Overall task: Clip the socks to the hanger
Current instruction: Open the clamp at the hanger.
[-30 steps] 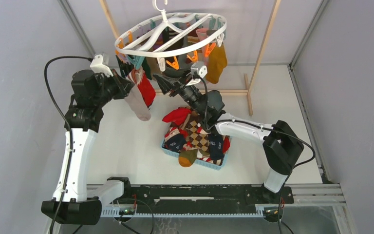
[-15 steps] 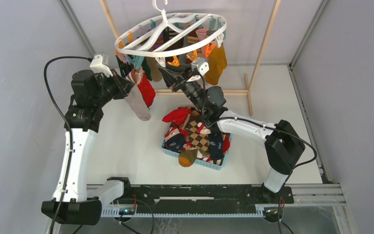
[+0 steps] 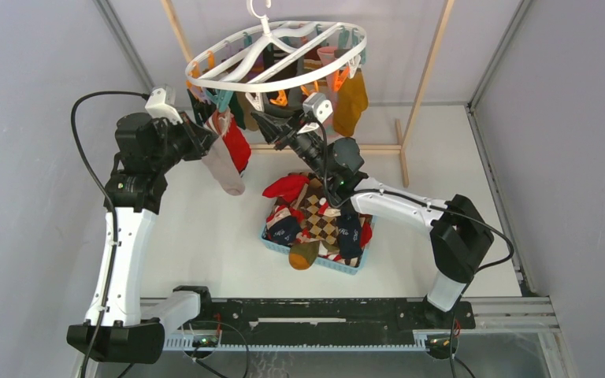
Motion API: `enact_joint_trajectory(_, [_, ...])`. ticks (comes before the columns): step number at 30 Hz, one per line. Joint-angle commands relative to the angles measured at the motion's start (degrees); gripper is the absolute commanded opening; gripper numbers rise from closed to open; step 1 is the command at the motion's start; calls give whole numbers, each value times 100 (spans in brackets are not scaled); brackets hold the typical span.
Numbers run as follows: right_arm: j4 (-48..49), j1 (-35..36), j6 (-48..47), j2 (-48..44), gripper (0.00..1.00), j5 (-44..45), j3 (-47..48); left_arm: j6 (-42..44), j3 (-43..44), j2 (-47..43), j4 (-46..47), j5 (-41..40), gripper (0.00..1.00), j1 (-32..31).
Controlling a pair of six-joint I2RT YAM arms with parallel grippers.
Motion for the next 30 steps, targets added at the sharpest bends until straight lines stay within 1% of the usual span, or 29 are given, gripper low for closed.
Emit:
enact_joint_trajectory(1, [128,34,-100,-294,37,12,279,-33,467,-147,8,76,1,63])
enact_joint_trajectory(4, [136,35,-93,-324,37,4,286,1,464,-156,0,59,1,66])
enact_joint_trajectory(5, [117,40,-111,-334,35,-25,284,9,467,-154,-2,50,1,68])
enact_joint_trajectory(8, [0,60,-186,-384,25,-49,271,-2,480,-153,-1,38,1,68])
enact_joint_trajectory(9, [-55,72,-188,-408,21,-59,270,-12,484,-152,-2,43,3,70])
enact_joint_trajectory(10, [-97,74,-201,-424,16,-71,267,-20,495,-147,-10,46,7,70])
enact_joint_trajectory(11, [-134,92,-210,-450,12,-73,267,-32,511,-151,-11,56,13,70])
enact_joint_trajectory(13, [-194,127,-221,-471,5,-59,256,-45,554,-158,-40,71,31,69])
enact_joint_trajectory(14, [-217,149,-232,-482,3,-44,257,-60,588,-164,-64,83,39,70])
enact_joint_trajectory(17, [-254,233,-284,-474,0,26,266,-85,760,-141,-174,267,53,71])
enact_joint_trajectory(24, [-412,415,-535,-407,0,144,363,-433,1231,-46,-345,986,63,54])
enact_joint_trajectory(27, [-460,447,-555,-372,0,157,410,-466,1272,-81,-449,1245,75,29])
enact_joint_trajectory(30, [-519,458,-567,-361,0,159,433,-258,1242,-164,-670,1362,80,2])
